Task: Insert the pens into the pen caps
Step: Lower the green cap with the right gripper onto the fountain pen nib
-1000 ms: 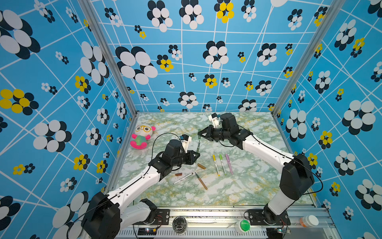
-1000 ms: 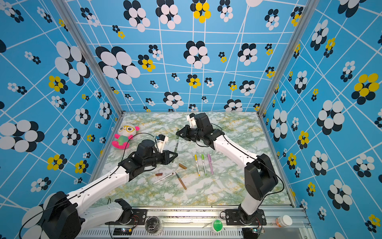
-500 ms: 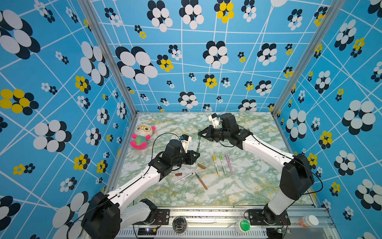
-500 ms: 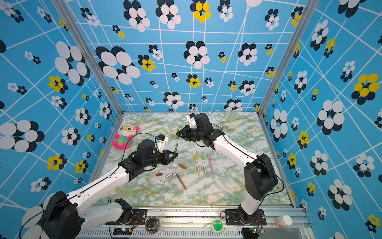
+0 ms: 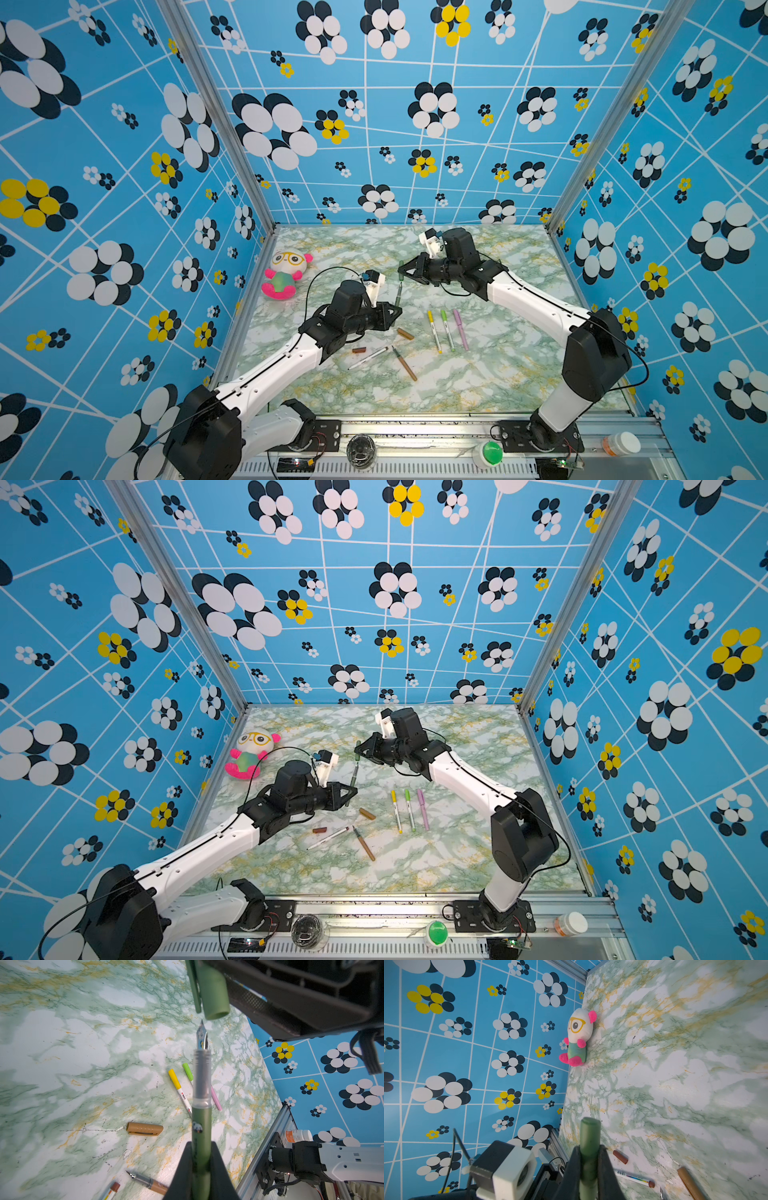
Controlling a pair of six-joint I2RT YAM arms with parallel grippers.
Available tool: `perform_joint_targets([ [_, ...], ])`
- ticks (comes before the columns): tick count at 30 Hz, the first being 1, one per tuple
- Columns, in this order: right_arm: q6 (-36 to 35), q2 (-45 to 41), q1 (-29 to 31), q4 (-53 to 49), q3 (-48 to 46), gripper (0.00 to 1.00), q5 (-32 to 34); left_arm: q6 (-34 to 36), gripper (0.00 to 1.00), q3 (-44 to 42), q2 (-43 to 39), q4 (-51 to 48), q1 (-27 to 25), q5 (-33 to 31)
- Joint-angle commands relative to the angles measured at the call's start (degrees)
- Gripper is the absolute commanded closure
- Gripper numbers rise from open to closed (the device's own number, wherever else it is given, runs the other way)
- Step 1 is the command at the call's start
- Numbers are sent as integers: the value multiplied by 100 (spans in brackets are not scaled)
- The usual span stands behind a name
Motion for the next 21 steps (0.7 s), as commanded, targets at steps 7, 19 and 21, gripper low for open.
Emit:
perform_joint_targets([
  [7, -187, 138, 60, -120, -87, 100, 126, 14, 100, 177, -73, 113, -36, -51],
  [19, -238, 132, 66, -180, -127, 100, 157, 12, 100, 150, -67, 154, -38, -77],
  [21, -248, 120, 66, -191, -147, 100, 164, 18, 100, 142, -75, 156, -38, -77],
])
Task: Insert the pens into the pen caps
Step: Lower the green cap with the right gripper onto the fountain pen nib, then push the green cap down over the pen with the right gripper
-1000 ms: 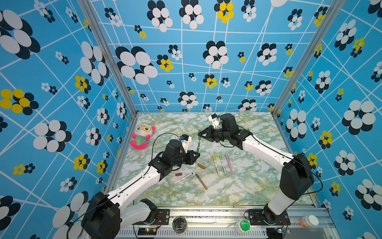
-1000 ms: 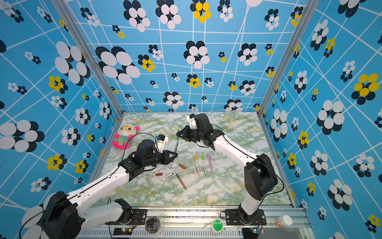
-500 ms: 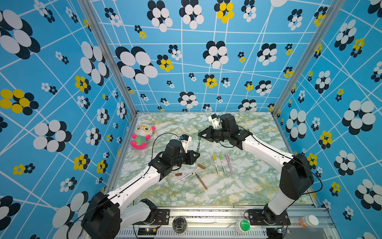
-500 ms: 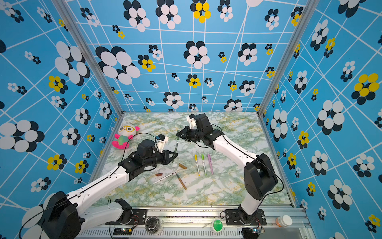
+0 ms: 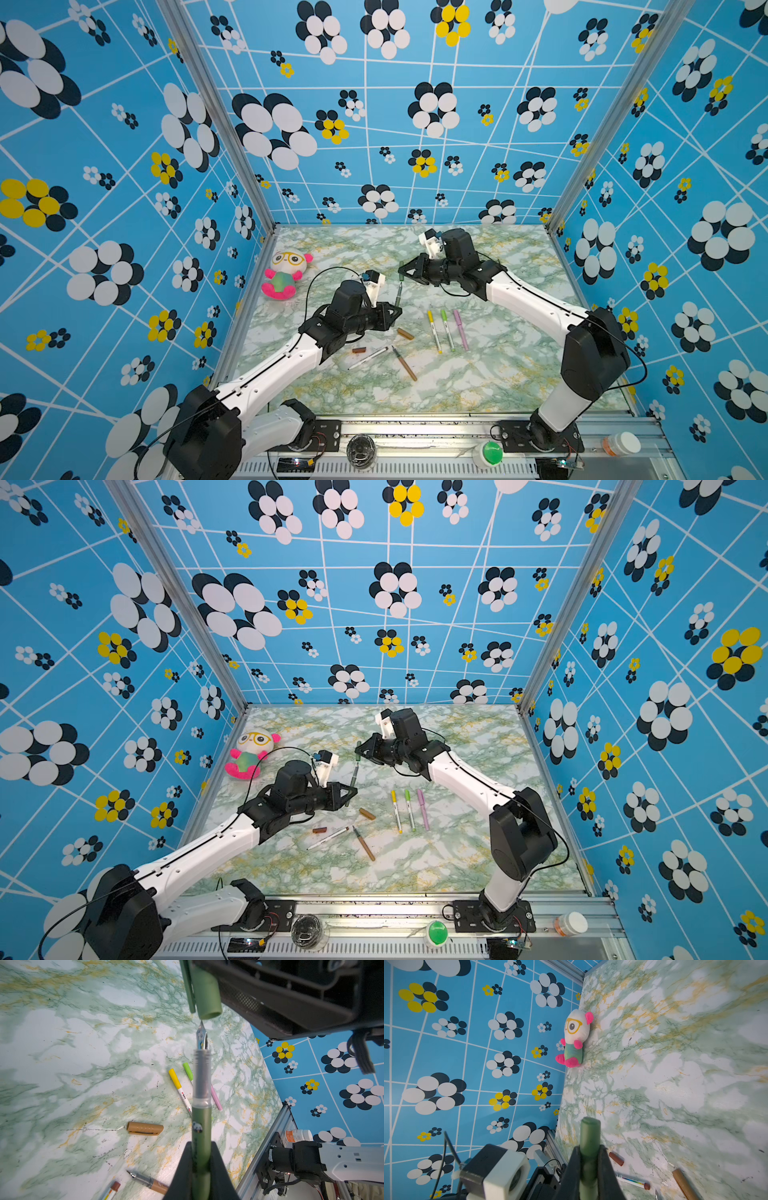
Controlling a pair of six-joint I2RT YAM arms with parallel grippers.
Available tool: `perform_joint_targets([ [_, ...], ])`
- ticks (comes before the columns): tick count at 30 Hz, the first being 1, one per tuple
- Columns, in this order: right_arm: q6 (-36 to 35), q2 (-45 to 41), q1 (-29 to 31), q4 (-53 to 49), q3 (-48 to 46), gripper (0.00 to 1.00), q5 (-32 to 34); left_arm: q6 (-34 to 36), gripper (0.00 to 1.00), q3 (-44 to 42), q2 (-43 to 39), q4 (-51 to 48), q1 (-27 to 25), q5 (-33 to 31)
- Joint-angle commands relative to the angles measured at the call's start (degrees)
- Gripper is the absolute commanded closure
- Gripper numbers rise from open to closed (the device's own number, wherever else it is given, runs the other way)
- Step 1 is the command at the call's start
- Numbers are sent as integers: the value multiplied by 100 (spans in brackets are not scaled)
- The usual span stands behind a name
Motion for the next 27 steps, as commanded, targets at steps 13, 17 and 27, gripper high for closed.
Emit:
perform_joint_targets([
  [13, -134, 69, 109, -171, -202, 100, 99, 5, 100, 108, -122, 163, -38, -99],
  [17, -115, 53, 137, -162, -186, 100, 82, 4, 100, 104, -99, 181, -30, -99],
  [27, 157, 2, 40, 45, -43, 100, 150, -10, 100, 56, -117, 172, -36, -66],
])
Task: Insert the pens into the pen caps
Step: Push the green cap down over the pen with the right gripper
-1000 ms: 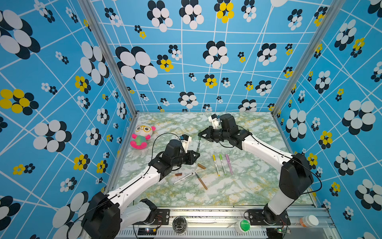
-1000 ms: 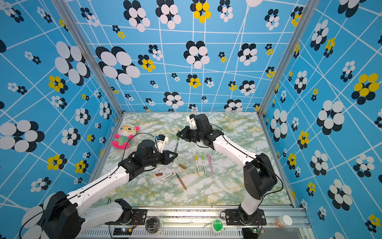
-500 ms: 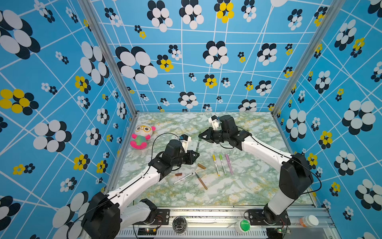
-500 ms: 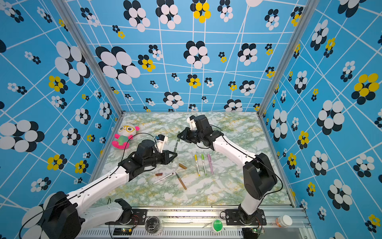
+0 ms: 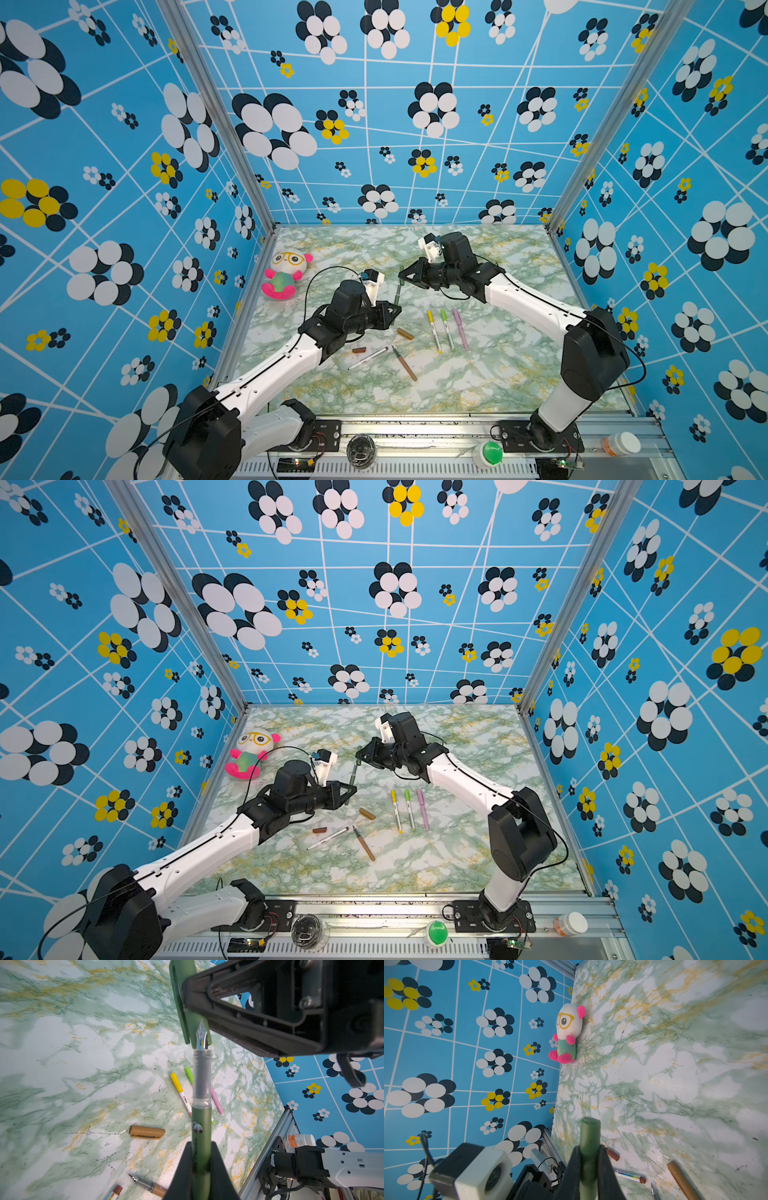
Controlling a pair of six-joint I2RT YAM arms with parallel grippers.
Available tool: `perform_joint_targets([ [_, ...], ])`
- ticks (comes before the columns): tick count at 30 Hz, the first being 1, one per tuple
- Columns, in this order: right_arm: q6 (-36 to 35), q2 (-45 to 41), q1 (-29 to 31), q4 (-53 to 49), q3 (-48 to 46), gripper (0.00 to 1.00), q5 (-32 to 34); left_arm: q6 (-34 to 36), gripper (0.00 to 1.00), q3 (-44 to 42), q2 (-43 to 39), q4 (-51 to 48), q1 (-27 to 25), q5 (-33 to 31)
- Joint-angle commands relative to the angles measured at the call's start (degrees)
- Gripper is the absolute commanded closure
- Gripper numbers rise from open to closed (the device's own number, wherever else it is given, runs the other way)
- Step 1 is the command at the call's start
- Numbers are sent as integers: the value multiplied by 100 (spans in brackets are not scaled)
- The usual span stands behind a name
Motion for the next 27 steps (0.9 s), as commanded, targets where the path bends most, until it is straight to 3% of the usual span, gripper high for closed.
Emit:
perform_joint_targets([
  [1, 97, -8, -33, 138, 131, 100, 52, -9, 100, 46, -114, 104, -38, 46],
  [27, 54, 35, -51, -9, 459, 100, 114, -1, 100, 30, -142, 106, -38, 69],
])
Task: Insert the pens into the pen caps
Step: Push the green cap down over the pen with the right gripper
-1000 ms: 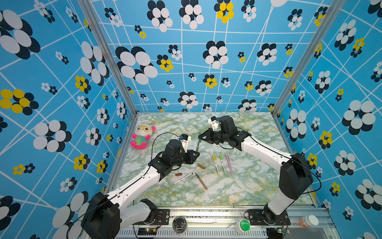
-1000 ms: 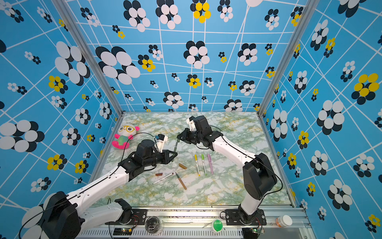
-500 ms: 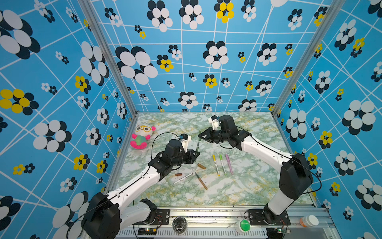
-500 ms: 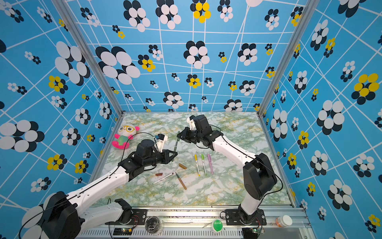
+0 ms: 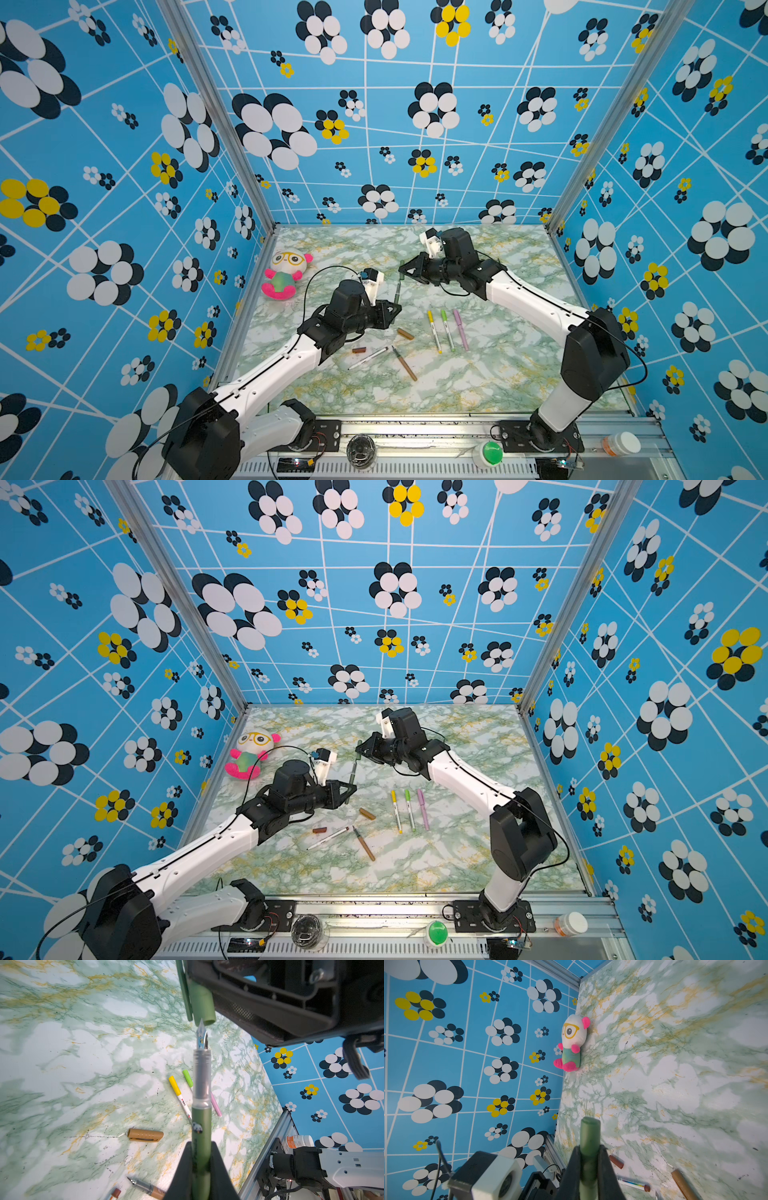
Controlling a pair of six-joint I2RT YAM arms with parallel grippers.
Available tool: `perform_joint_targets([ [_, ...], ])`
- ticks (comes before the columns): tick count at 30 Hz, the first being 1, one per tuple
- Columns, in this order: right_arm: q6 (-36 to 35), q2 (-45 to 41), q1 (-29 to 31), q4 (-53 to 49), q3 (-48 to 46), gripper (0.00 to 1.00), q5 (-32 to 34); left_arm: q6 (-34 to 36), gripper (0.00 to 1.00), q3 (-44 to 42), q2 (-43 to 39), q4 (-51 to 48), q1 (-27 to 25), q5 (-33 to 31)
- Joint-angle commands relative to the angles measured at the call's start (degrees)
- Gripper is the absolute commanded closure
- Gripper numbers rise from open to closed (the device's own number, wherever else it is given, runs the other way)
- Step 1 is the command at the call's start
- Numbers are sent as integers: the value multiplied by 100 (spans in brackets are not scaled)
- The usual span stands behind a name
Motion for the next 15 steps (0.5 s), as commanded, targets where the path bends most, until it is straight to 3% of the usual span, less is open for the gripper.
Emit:
perform_joint_targets([
  [1, 20, 40, -5, 28, 198, 100, 20, 2, 100, 32, -81, 56, -38, 69],
  [15, -76, 123, 112, -50, 45, 100, -92, -3, 100, 46, -71, 63, -37, 51],
])
